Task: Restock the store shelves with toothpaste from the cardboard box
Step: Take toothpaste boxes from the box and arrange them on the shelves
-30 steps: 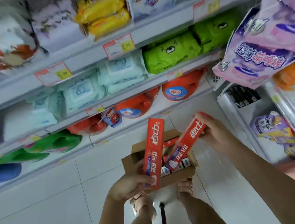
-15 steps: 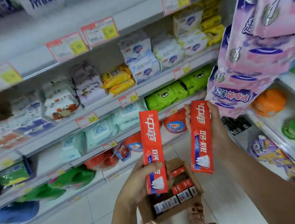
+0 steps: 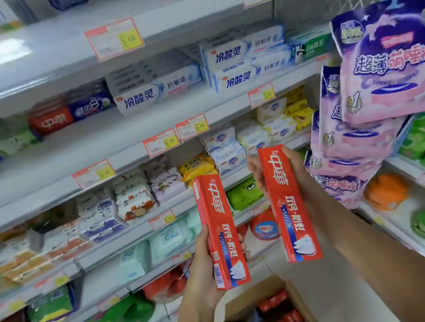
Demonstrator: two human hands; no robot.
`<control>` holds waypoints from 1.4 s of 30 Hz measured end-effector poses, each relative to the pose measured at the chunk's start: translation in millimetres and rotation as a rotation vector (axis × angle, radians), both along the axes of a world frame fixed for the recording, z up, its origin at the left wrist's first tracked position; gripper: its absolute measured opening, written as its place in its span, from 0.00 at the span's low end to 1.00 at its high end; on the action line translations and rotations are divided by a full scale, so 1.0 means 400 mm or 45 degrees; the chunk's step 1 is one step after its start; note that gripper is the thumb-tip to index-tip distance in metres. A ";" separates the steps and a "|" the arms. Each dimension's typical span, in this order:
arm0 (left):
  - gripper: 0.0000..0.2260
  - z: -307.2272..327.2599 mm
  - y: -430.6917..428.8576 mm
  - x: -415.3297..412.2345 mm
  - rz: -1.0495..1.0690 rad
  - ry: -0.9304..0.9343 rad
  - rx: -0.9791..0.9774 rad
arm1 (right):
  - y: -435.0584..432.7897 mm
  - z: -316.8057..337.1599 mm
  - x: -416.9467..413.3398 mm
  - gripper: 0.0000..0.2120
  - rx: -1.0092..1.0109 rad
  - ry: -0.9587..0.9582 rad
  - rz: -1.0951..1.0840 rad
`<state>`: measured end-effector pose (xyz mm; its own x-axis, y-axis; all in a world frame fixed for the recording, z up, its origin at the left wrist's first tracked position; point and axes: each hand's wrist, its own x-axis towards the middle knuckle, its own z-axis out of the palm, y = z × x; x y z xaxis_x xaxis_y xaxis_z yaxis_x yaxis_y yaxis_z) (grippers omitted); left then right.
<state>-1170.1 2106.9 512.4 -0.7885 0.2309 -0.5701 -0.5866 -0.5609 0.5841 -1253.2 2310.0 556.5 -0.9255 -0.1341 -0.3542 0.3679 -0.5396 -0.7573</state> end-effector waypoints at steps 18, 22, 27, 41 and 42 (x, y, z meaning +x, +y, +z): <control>0.39 0.062 0.034 -0.021 -0.266 0.241 0.104 | -0.150 0.140 -0.019 0.19 0.971 0.096 0.200; 0.31 0.064 0.059 -0.034 -0.180 0.228 0.043 | -0.164 0.155 -0.003 0.18 1.086 0.225 0.170; 0.31 0.077 0.048 -0.078 -0.027 0.283 0.099 | -0.133 0.149 0.033 0.16 1.188 0.344 0.460; 0.17 0.130 0.088 -0.121 0.324 0.105 -0.010 | -0.094 0.160 0.052 0.18 0.962 0.226 0.364; 0.17 0.133 0.092 -0.122 0.335 0.105 -0.005 | -0.099 0.156 0.054 0.18 1.016 0.251 0.397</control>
